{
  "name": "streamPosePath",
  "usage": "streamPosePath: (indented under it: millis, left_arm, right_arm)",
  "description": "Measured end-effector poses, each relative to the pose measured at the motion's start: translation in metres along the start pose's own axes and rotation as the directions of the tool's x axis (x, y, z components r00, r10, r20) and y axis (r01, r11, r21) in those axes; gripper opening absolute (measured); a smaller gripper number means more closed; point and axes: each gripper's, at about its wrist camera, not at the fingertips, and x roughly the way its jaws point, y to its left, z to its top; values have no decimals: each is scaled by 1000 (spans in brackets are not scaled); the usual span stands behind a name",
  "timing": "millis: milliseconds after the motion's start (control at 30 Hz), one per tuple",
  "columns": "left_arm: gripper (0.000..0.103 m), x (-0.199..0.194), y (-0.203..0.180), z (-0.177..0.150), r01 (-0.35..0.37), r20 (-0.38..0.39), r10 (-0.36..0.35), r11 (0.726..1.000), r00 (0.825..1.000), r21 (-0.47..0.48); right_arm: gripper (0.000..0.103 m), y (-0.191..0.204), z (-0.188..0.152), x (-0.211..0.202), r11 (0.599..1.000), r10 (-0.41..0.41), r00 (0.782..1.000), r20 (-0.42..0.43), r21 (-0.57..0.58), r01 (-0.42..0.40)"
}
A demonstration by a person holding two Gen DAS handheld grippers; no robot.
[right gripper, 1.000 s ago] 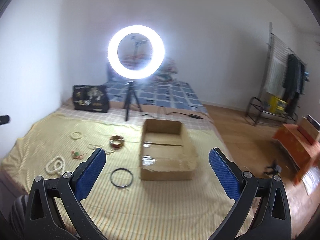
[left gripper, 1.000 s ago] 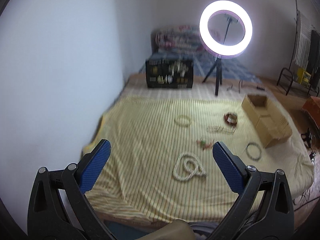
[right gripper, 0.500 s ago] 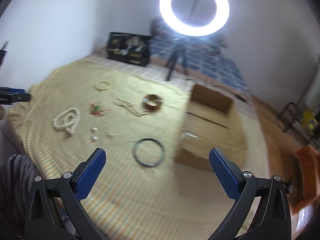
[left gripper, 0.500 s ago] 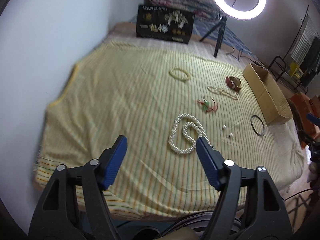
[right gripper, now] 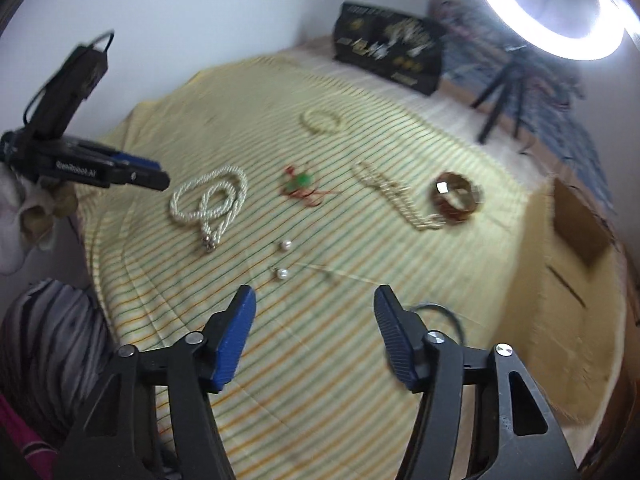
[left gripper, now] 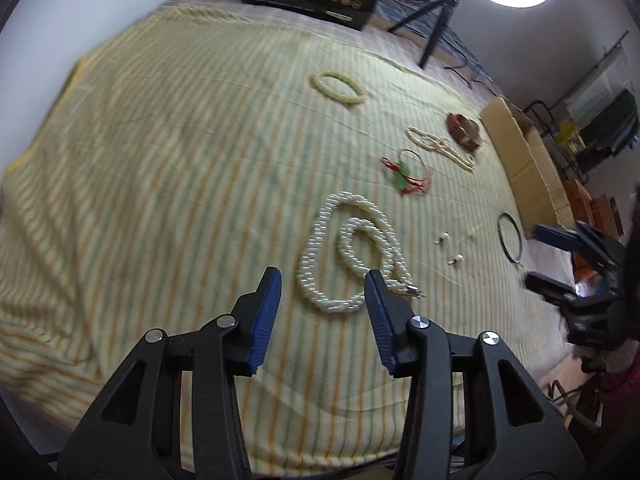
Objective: Organize jewelry
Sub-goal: 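Close left gripper on white pearl necklace while right gripper closes on a pearl earring, then lift the pearl necklace with left gripper while right gripper lifts the earring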
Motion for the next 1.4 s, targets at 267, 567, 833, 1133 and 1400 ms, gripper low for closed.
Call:
streamPosePath:
  millis: [267, 567, 833, 1133, 1400]
  left_arm:
    - [44, 21, -5, -3, -17, -23, 18, 1000, 1000, 18]
    - [44, 36, 8, 6, -66, -28, 66, 998, 997, 12]
    - [35, 50, -12, 3, -175, 25, 173, 974, 985, 141]
    - [6, 37, 7, 7, -88, 29, 88, 996, 996, 5]
    - [6, -8, -12, 8, -16, 110, 17, 1000, 994, -9]
  right_arm:
    - [32, 7, 4, 51, 997, 73, 994, -76, -32, -76]
    - [20, 17, 16, 73, 995, 67, 993, -100, -71, -74]
    - [8, 26, 12, 73, 993, 39, 993, -109, -104, -50]
    - [8, 28, 5, 61, 997, 30, 996, -80, -72, -36]
    - [8, 17, 2, 13, 1000, 21, 1000, 16, 13, -21]
